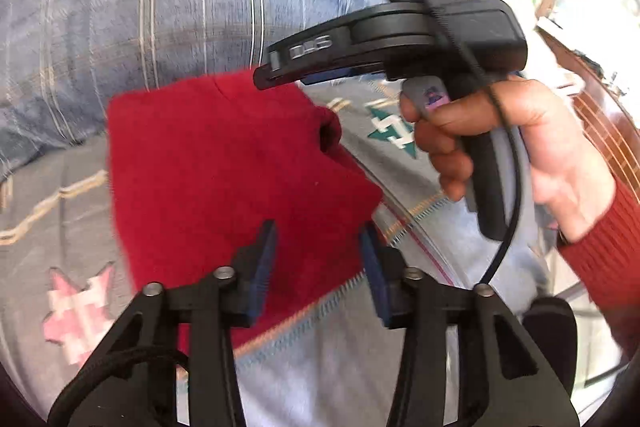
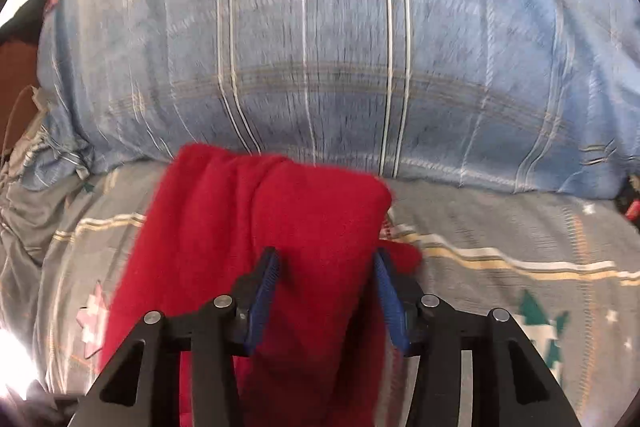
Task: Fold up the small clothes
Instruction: 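Open both grippers to release the folded red sweater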
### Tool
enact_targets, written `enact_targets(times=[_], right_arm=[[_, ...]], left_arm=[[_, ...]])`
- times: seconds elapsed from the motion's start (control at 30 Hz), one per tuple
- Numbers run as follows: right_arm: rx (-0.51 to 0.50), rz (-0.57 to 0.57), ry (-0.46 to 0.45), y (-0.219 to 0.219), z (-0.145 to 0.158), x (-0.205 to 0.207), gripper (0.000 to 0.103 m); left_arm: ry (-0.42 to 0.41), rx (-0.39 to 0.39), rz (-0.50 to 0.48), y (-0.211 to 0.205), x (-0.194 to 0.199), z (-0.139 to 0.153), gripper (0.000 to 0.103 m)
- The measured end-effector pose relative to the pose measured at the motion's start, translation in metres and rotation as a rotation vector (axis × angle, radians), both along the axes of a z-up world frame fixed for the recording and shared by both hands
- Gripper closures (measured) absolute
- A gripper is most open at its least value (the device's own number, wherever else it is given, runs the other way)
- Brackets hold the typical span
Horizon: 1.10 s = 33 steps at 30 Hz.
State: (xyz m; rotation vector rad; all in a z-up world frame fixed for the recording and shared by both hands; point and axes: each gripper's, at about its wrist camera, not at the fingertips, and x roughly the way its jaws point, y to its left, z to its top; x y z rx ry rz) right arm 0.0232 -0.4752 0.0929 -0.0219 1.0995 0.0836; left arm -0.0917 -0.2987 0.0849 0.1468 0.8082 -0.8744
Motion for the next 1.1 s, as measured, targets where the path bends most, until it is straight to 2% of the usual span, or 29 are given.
enact_targets(times=[0.03, 0.13, 0.23, 0.27, 0.4, 0.47, 0.5, 0.53, 0.6, 0.67, 0.77, 0.8, 0.93, 1.1], right_arm=[[0.033, 0.02, -0.018, 0.004, 0.011, -0.007, 0.057], [0.101, 0.116, -0.061, 0.021, 0.035, -0.031, 0.057], [0.054, 0.212, -0.058, 0.046, 0.033, -0.054, 0.058], [0.024, 0.214, -0.05, 0.049, 0.029, -0.061, 0.064], [-0.145, 0.167, 0.003, 0.033, -0.004, -0.095, 0.075], [-0.118, 0.139, 0.068, 0.022, -0.027, -0.105, 0.074], [-0.088, 0.116, 0.061, 0.016, -0.032, -0.109, 0.074], [-0.055, 0.095, 0.039, 0.013, -0.03, -0.112, 0.074], [0.025, 0.057, 0.05, 0.003, -0.02, -0.112, 0.075], [0.073, 0.036, 0.007, 0.0, -0.001, -0.115, 0.073], [0.053, 0.022, -0.074, 0.002, 0.021, -0.117, 0.06], [0.045, 0.018, -0.1, 0.005, 0.026, -0.114, 0.058], [0.013, 0.007, -0.134, 0.017, 0.029, -0.095, 0.058], [-0.067, -0.002, -0.114, 0.023, 0.006, -0.073, 0.06]], left_arm=[[-0.029, -0.002, 0.01, 0.01, -0.005, 0.006, 0.051], [-0.096, 0.012, 0.065, 0.032, -0.008, 0.017, 0.05], [-0.088, 0.028, 0.132, 0.047, 0.003, 0.014, 0.05], [-0.073, 0.027, 0.146, 0.048, 0.005, 0.011, 0.05], [-0.054, 0.063, 0.178, 0.049, 0.009, -0.01, 0.05], [-0.031, 0.071, 0.19, 0.046, 0.015, -0.02, 0.05], [-0.029, 0.073, 0.198, 0.045, 0.015, -0.022, 0.05], [-0.035, 0.072, 0.21, 0.046, 0.015, -0.022, 0.05], [-0.046, 0.061, 0.218, 0.046, 0.018, -0.019, 0.05], [-0.074, 0.054, 0.23, 0.045, 0.018, -0.012, 0.05], [-0.111, 0.059, 0.253, 0.042, 0.022, -0.004, 0.05], [-0.114, 0.064, 0.26, 0.041, 0.025, -0.003, 0.05], [-0.118, 0.077, 0.298, 0.034, 0.04, -0.004, 0.05], [-0.094, 0.097, 0.32, 0.027, 0.055, -0.014, 0.05]])
